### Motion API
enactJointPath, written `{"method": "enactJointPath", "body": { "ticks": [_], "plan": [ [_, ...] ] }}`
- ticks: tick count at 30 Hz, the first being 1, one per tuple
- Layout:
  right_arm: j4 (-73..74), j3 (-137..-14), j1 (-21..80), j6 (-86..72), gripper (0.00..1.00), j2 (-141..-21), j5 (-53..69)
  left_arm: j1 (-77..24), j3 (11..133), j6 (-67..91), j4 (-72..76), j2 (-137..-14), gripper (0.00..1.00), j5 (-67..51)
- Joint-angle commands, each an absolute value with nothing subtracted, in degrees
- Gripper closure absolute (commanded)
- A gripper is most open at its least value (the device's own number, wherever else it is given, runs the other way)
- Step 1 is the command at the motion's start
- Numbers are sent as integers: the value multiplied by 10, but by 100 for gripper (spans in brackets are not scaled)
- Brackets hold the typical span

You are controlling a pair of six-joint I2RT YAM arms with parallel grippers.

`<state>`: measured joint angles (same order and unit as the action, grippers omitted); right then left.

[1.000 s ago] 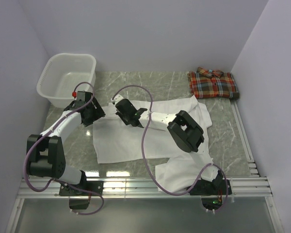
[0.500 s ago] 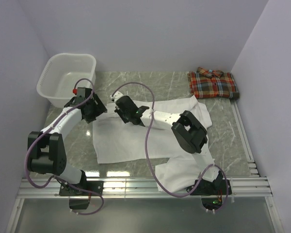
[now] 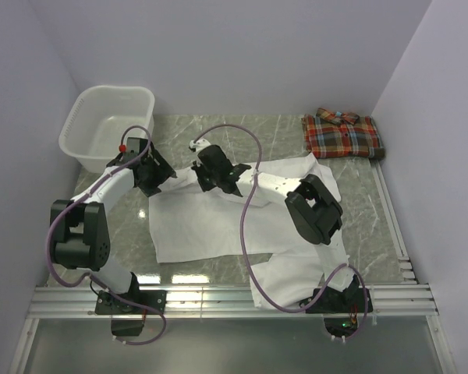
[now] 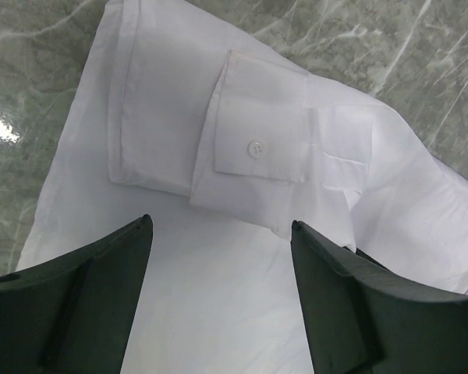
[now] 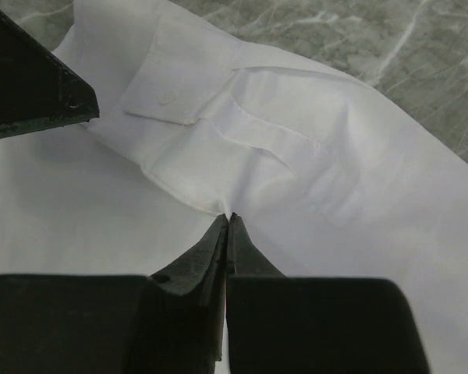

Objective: Fold and stack the long sleeve shirts
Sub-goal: Fold the shirt

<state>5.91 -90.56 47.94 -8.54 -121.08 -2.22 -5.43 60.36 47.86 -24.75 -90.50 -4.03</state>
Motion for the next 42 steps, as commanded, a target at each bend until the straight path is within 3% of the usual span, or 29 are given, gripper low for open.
{"method": "enactJointPath", "body": {
  "ticks": [1, 24, 26, 27, 30, 33, 36, 42],
  "plan": [
    [30, -890, 476, -114, 100, -1165, -3, -53, 611, 503, -243, -904, 22, -53],
    [44, -876, 490, -84, 99, -1183, 99, -53, 565, 493, -231, -875, 28, -2],
    [47, -878, 490, -83, 91, -1187, 100, -53, 565, 491, -232, -872, 28, -2],
    [49, -877, 490, -82, 75, -1189, 100, -52, 565, 489, -233, -869, 28, -1],
    [63, -875, 490, -80, 47, -1182, 93, -53, 570, 479, -236, -860, 28, 28],
    [83, -871, 487, -78, 35, -1152, 78, -53, 578, 462, -236, -846, 28, 41],
    [94, -855, 477, -100, 31, -1108, 83, -56, 585, 437, -230, -830, 29, 44],
    [83, -773, 397, -210, 34, -1043, 141, -95, 617, 408, -217, -844, 33, 44]
  ]
}}
